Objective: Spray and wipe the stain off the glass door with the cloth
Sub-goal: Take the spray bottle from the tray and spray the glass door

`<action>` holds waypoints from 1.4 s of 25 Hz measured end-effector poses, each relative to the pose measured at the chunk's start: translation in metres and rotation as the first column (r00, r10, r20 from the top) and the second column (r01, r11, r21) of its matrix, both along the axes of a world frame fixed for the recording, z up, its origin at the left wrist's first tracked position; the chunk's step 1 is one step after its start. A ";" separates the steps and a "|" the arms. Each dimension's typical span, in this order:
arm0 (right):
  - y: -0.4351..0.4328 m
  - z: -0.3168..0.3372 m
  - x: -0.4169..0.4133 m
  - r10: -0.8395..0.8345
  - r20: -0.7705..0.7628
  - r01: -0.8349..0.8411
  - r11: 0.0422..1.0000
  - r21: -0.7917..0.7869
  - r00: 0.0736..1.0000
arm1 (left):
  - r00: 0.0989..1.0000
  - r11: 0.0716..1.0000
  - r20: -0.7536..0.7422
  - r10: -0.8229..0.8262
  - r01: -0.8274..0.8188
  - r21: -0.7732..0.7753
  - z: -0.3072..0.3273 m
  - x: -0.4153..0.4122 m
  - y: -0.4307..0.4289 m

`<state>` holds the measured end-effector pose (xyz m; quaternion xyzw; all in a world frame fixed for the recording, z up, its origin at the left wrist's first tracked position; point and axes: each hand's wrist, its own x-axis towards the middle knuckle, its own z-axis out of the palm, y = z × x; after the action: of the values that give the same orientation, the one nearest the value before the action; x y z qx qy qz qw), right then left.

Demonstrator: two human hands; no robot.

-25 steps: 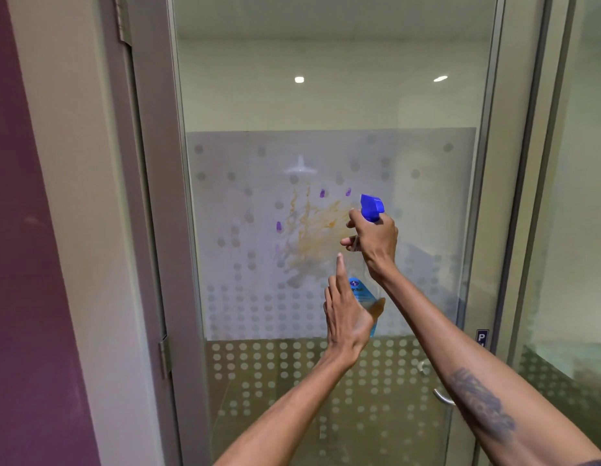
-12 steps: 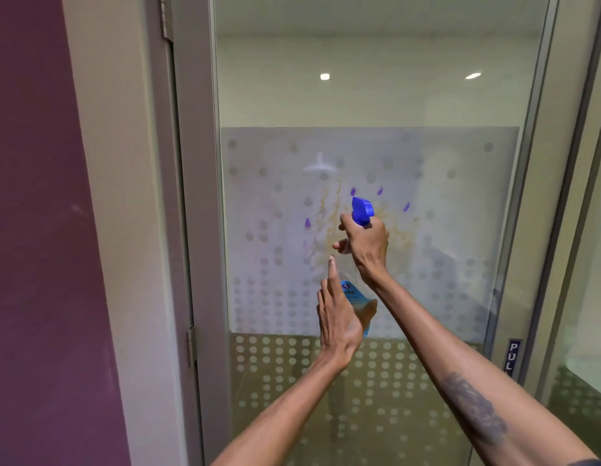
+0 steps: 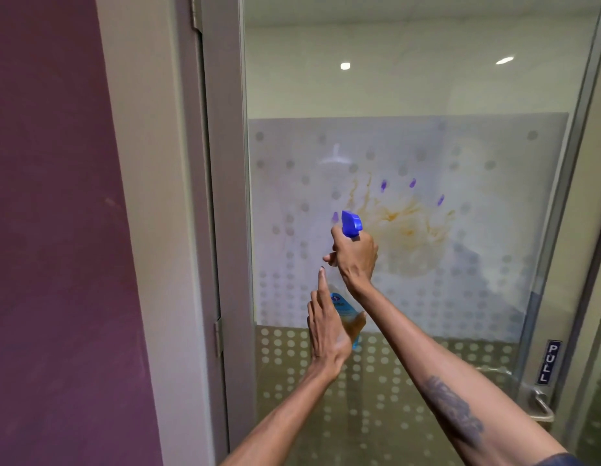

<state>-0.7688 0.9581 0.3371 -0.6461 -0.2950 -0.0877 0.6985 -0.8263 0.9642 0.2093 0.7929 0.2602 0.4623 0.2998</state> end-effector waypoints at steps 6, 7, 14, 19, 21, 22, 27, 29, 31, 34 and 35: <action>-0.014 0.011 0.012 -0.029 0.000 0.029 0.999 0.029 1.000 | 0.999 0.999 -0.001 -0.041 0.041 0.005 0.009 0.017 -0.002; -0.019 0.014 0.016 -0.041 0.001 0.041 0.999 0.033 0.999 | 0.999 0.999 0.008 -0.052 0.052 0.010 0.011 0.021 -0.006; -0.075 0.014 0.050 -0.121 0.059 0.116 0.991 0.072 0.991 | 0.980 0.981 0.043 -0.194 0.193 0.029 0.018 0.062 -0.047; -0.129 0.000 0.077 -0.244 0.118 0.245 0.969 0.005 0.963 | 0.956 0.956 0.031 -0.292 0.291 0.026 0.011 0.093 -0.093; -0.152 -0.004 0.090 -0.260 0.114 0.263 0.965 -0.009 0.959 | 0.949 0.949 0.024 -0.313 0.313 0.031 0.008 0.106 -0.113; -0.164 -0.006 0.097 -0.254 0.107 0.257 0.966 -0.012 0.961 | 0.947 0.947 0.022 -0.319 0.318 0.031 0.007 0.113 -0.124; -0.227 -0.012 0.124 -0.353 0.122 0.359 0.933 -0.027 0.927 | 0.923 0.923 0.029 -0.385 0.384 0.019 0.005 0.144 -0.185; -0.259 -0.015 0.137 -0.423 0.141 0.433 0.901 -0.042 0.895 | 0.913 0.914 0.039 -0.405 0.405 0.024 0.005 0.160 -0.215; -0.292 -0.018 0.151 -0.467 0.160 0.484 0.870 -0.093 0.870 | 0.910 0.911 0.052 -0.411 0.411 0.007 0.004 0.181 -0.245; -0.351 -0.025 0.179 -0.494 0.165 0.521 0.811 -0.268 0.854 | 0.901 0.901 0.056 -0.430 0.432 -0.027 -0.001 0.213 -0.298; -0.372 -0.027 0.190 -0.495 0.158 0.518 0.788 -0.332 0.854 | 0.891 0.891 0.042 -0.452 0.454 -0.033 -0.003 0.222 -0.316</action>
<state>-0.5790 0.5864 0.3100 -0.8159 -0.1435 -0.2359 0.5080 -0.6042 0.6487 0.2058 0.8174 0.0730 0.3873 0.4201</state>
